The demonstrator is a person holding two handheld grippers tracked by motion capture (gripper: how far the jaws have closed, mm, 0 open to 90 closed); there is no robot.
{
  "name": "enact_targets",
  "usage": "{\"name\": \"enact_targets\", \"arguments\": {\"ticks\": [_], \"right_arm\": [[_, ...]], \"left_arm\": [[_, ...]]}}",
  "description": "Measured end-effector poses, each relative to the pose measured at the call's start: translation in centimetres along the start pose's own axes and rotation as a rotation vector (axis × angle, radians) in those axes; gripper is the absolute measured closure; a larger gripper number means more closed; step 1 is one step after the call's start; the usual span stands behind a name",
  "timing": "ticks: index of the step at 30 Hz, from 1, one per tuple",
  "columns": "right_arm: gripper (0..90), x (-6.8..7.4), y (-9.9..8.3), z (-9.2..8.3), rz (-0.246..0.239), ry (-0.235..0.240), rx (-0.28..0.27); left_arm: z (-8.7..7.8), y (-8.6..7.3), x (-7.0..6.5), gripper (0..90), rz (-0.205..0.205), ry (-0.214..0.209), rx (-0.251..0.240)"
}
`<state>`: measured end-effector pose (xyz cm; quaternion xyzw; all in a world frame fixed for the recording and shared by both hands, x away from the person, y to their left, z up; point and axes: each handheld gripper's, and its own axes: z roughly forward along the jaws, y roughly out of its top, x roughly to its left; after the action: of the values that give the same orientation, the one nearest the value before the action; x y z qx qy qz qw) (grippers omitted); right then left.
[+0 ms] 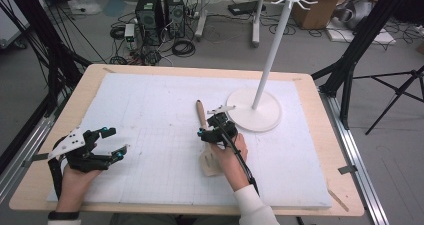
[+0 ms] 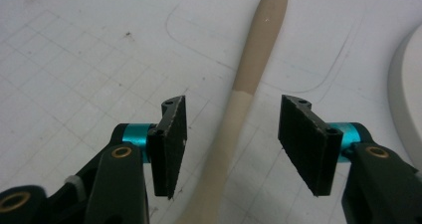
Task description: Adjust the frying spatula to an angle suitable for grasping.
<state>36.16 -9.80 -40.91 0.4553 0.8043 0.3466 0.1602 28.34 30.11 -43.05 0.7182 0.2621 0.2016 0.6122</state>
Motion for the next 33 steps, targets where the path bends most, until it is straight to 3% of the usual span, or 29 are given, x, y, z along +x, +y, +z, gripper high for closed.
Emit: {"name": "enact_targets", "arguments": {"ticks": [14,24,33], "right_arm": [[43.6,1.2,1.1,1.8,0.014,-0.032,0.143],[48.1,1.2,1.0,2.1,0.017,-0.061,0.147],[55.3,1.1,0.8,2.9,0.021,-0.074,0.188]], "left_arm": [[0.0,-0.1,0.1,17.8,-0.003,0.001,0.0],[0.0,-0.2,0.0,17.8,-0.004,0.001,0.003],[0.0,-0.3,0.0,17.8,-0.008,-0.003,0.003]]}}
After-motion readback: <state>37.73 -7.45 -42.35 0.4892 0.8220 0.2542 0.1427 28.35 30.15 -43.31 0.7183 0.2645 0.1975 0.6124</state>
